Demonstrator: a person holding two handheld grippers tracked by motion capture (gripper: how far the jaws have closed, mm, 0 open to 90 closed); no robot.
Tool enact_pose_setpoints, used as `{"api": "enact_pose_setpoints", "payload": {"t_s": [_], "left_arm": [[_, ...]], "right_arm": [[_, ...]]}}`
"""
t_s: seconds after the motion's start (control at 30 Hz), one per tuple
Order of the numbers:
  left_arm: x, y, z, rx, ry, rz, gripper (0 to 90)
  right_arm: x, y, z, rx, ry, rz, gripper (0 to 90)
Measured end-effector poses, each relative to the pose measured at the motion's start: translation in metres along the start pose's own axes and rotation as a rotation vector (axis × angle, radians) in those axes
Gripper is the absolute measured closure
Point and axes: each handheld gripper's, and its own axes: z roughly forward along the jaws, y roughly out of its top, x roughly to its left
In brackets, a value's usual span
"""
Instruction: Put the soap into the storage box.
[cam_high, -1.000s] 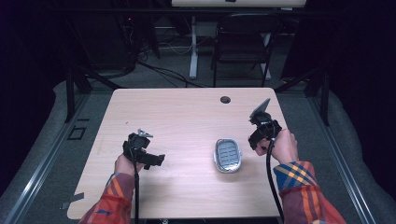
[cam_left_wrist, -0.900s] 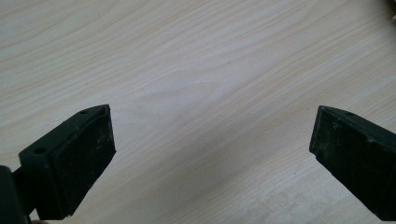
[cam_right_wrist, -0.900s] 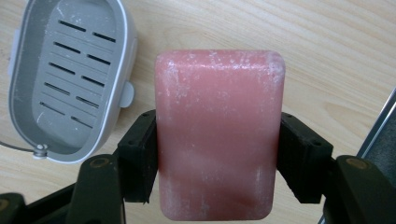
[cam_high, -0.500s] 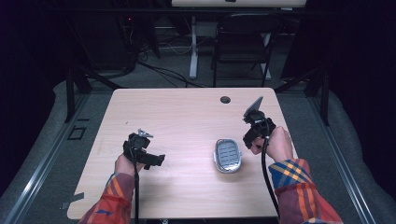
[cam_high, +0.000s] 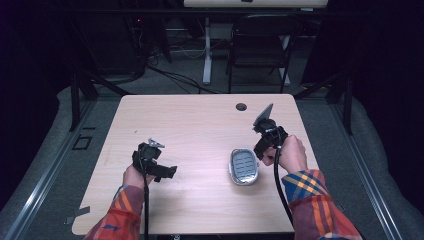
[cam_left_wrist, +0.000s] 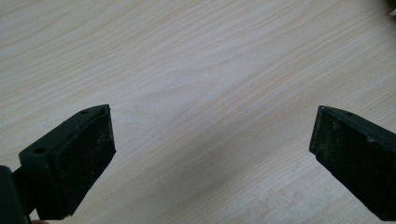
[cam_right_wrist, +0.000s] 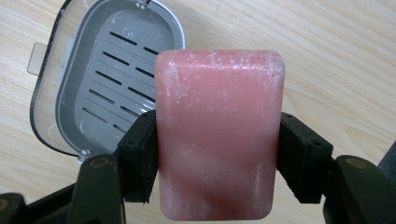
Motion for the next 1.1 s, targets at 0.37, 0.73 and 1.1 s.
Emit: {"api": "enact_pose_setpoints", "payload": {"t_s": [0.37,0.73,1.1], "left_arm": [[-0.001,0.0,0.0,-0.003,0.005,0.003,0.1],[0.0,0.0,0.0,0.001,-0.001,0.004,0.1],[0.0,0.0,0.0,0.0,-0.007,0.004,0.0]], "right_arm": [[0.007,0.003,0.004,0.008,0.002,-0.019,37.2],[0.014,0.008,0.005,0.027,-0.001,-0.041,37.2],[0.023,0.015,0.01,0.039,0.007,-0.058,37.2]]}}
